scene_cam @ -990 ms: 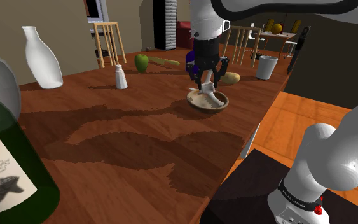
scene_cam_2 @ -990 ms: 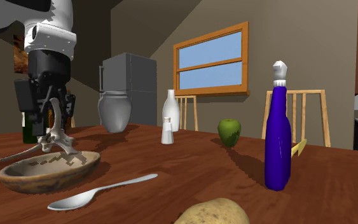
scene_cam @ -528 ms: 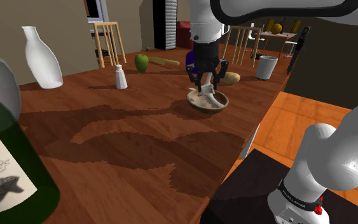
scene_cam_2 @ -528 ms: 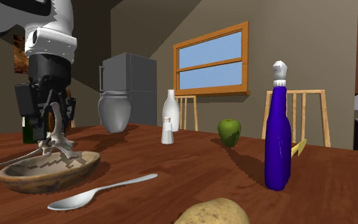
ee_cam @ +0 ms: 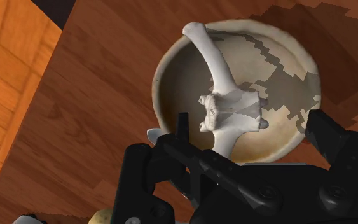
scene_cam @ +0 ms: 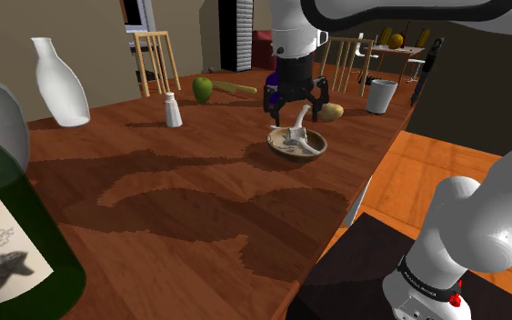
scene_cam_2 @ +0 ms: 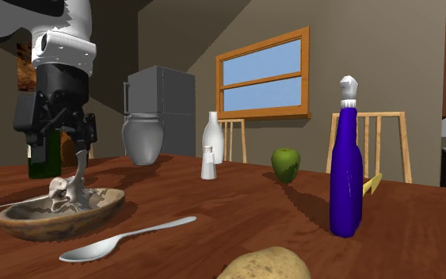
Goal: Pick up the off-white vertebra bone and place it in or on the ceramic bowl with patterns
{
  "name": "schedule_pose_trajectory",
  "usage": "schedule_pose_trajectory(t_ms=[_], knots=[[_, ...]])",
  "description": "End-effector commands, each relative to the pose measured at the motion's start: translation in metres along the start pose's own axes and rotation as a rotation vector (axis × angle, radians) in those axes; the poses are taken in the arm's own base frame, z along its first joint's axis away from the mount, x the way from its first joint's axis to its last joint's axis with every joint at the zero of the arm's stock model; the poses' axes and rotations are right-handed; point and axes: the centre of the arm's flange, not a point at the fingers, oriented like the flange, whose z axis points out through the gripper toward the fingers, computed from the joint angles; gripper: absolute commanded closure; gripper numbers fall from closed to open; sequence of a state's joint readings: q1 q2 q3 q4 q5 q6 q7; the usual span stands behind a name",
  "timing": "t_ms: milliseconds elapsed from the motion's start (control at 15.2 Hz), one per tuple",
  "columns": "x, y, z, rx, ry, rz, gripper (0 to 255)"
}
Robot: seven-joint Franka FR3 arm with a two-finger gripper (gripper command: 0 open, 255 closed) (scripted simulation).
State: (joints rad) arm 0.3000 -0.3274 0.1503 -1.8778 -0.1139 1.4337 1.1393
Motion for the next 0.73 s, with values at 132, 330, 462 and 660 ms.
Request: schedule_pose_trajectory(t_ms=[132,330,462,660], knots=[[0.0,0.001,-0.044,0.0,0.0,0.0,0],[0.0,0.001,-0.044,0.0,0.0,0.0,0],[0.0,0.001,-0.044,0.0,0.0,0.0,0],[0.0,0.001,-0.044,0.0,0.0,0.0,0]])
